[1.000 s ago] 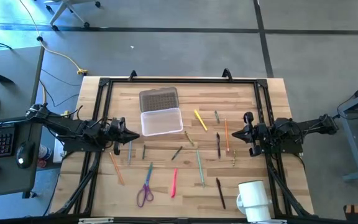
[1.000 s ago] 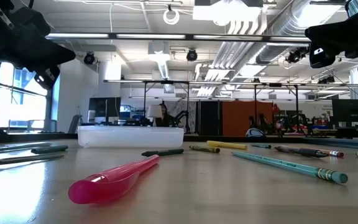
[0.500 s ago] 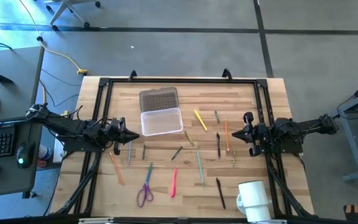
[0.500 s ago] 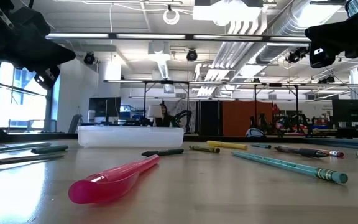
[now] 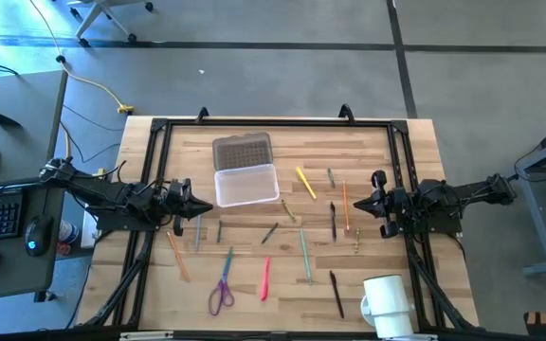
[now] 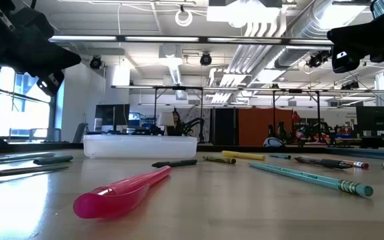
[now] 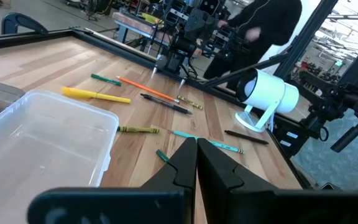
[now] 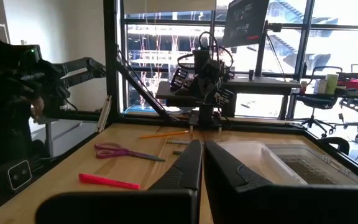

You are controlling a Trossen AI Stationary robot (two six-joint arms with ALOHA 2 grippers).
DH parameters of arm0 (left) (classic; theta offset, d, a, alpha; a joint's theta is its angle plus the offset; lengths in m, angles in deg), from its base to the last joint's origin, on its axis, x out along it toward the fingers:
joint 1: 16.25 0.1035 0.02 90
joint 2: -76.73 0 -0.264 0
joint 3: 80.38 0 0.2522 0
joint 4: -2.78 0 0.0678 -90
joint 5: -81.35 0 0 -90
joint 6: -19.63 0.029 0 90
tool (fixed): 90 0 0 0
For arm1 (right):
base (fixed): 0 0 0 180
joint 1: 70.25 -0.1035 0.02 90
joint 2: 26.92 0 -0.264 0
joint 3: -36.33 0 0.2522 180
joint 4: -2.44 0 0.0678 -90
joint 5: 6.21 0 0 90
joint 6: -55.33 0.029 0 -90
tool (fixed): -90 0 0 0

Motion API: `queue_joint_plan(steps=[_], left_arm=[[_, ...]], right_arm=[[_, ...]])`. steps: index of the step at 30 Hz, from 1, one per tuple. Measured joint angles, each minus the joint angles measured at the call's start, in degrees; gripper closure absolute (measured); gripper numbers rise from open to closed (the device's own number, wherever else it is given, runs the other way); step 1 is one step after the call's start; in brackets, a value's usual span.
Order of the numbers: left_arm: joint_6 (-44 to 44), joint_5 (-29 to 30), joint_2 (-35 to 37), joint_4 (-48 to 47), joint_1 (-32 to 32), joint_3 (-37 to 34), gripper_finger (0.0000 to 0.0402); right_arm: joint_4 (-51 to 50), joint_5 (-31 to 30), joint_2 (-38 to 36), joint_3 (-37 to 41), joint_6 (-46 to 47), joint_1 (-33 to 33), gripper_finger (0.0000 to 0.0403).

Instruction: Pick & place school supplies into a supply box

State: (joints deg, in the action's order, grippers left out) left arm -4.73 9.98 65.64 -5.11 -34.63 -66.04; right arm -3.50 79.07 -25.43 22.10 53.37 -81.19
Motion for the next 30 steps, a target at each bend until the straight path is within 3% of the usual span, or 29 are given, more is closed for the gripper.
queue_joint_plan(steps=[30], left_arm=[[0.0,2.1,0.0,0.1,0.0,0.0,0.0355]], right_arm=[[0.0,0.0,0.0,0.0,0.0,0.0,0.0402]])
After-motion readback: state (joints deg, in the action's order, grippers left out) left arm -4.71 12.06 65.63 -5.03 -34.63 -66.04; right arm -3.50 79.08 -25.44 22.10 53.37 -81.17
